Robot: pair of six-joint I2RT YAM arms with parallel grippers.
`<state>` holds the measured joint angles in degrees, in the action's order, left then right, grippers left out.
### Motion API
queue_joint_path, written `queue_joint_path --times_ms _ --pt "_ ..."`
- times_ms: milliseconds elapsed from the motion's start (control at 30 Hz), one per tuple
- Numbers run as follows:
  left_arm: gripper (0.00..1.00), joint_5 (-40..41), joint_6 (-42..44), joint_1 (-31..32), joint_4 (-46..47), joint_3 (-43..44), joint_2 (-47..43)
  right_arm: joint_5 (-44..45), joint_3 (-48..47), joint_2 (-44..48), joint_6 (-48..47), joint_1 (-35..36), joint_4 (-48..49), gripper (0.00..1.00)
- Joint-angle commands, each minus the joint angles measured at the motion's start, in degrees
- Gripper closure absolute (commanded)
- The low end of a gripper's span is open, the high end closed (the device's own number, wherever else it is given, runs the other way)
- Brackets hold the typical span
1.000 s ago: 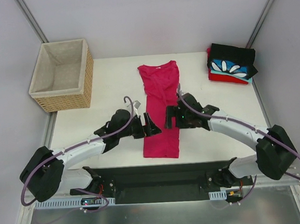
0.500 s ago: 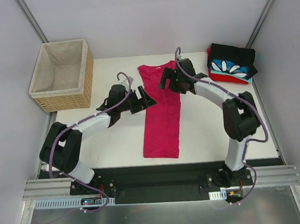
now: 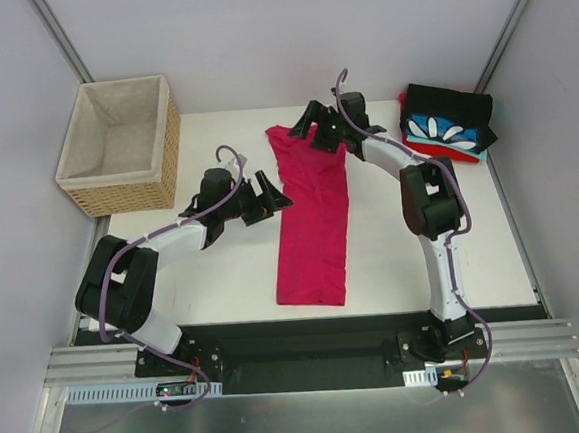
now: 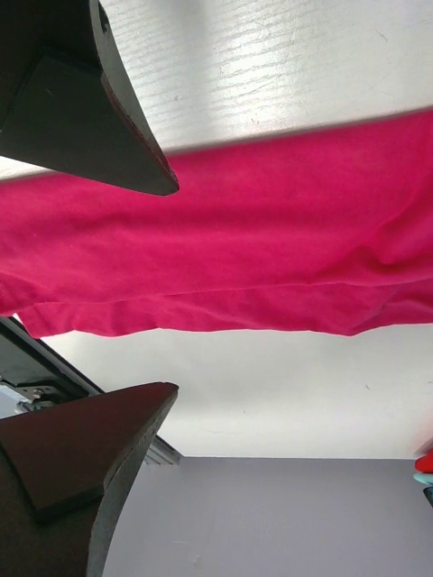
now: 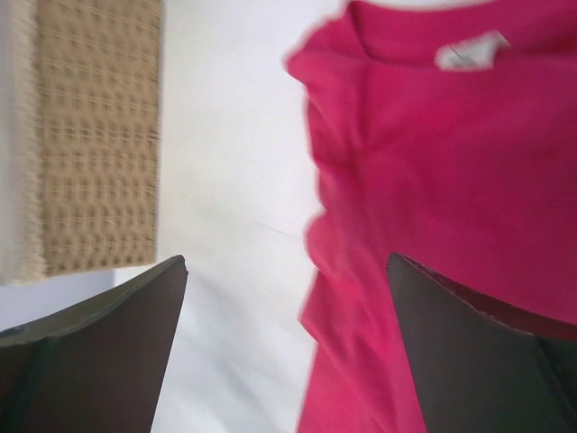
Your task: Fold and stack the t-shirts
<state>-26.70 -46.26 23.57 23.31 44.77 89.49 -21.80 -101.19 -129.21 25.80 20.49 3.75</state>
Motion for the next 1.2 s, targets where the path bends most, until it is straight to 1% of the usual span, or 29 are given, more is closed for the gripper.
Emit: queue_joint_path --times_ms 0,167,433,567,767,867,967,1000,1100,1167 --pt "0.15 -1.3 2.4 -0.3 0.6 -0.1 -2.7 -4.7 -9.4 -1.7 3.7 0.5 6.0 0.03" --pt "0.15 -1.7 1.4 -0.7 1.6 -0.1 -1.5 -3.9 -13.3 -5.7 4.4 1.4 5.2 0.03" --pt "0.15 -2.0 1.3 -1.4 1.3 -0.6 -2.8 -5.0 -16.4 -12.9 10.2 1.4 9.6 0.03" --pt "0.15 -2.0 0.8 -1.6 1.4 -1.2 -3.5 -4.7 -14.9 -14.3 11.3 1.4 10.8 0.03" --pt "0.15 -2.0 0.5 -1.8 1.7 -1.6 -3.7 -3.1 -11.0 -13.8 11.5 1.5 11.5 0.03" --pt "0.15 -2.0 0.4 -2.0 1.7 -1.6 -3.6 -2.2 -11.7 -15.6 12.3 1.3 10.2 0.03" --pt "0.14 -2.3 0.3 -2.3 1.7 -1.8 -3.6 -2.0 -15.8 -19.5 14.5 1.0 7.8 0.03" --pt "0.15 -2.3 0.2 -2.4 1.8 -2.1 -3.6 -2.3 -19.0 -20.7 16.0 0.6 7.0 0.03" --pt "0.14 -2.6 -0.1 -2.5 1.9 -2.1 -3.5 -2.5 -23.9 -25.5 18.1 0.0 4.7 0.03" --pt "0.14 -2.6 -0.3 -2.6 2.0 -2.1 -3.2 -2.8 -29.2 -28.7 19.6 -0.3 3.4 0.03"
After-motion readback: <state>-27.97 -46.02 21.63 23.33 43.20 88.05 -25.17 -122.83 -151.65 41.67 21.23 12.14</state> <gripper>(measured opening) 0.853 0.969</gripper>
